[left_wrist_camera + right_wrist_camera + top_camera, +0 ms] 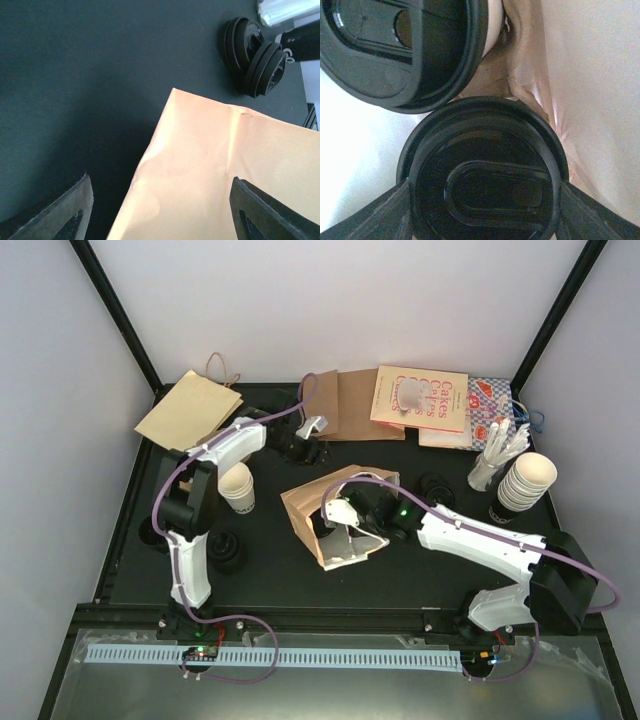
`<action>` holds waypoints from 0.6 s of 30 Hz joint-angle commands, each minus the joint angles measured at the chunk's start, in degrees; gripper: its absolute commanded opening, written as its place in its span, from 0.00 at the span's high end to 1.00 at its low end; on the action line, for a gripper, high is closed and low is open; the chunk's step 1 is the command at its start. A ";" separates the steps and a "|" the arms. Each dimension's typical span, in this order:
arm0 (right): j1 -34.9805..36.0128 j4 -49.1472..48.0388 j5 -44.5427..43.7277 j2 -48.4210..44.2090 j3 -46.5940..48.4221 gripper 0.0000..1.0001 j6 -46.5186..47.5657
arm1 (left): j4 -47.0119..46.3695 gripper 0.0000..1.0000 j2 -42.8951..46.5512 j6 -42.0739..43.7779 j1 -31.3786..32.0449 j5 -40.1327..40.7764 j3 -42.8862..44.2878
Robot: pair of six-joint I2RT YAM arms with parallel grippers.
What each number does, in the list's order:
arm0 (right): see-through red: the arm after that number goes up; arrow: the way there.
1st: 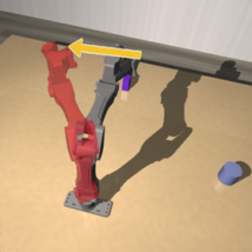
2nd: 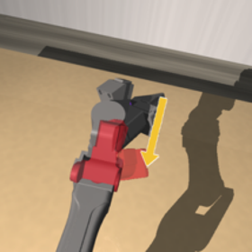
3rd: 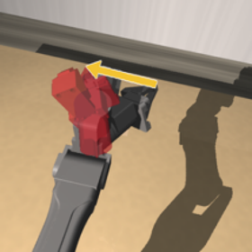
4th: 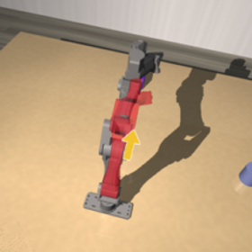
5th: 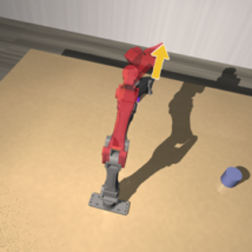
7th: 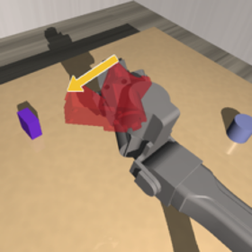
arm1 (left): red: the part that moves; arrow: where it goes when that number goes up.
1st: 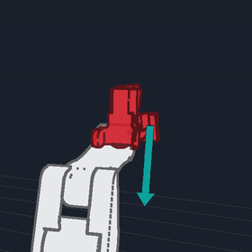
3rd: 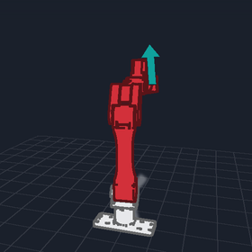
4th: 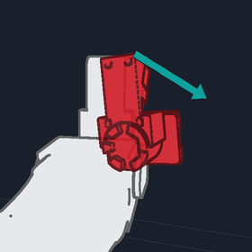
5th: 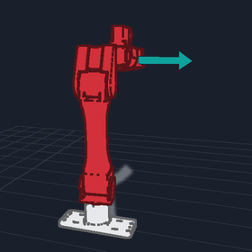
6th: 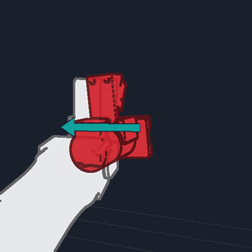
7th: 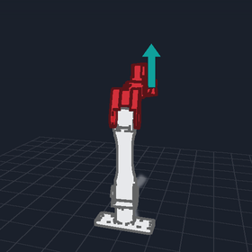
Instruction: Pack the takeout coffee
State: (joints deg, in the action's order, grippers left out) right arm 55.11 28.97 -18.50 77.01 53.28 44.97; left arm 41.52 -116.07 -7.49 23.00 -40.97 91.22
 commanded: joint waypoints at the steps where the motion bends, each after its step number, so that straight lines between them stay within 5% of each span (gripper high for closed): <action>1: -1.27 2.19 2.58 2.35 3.25 0.56 -2.11 | -5.07 0.22 5.15 -3.05 -1.88 2.08 -2.23; 18: -3.81 6.64 6.04 9.43 8.32 0.56 -8.94 | -12.77 0.11 29.08 -9.53 -5.69 17.82 -14.52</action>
State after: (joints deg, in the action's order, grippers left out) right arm 52.12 32.82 -15.20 84.09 61.12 39.42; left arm 31.46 -92.05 -15.18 17.67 -28.67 77.84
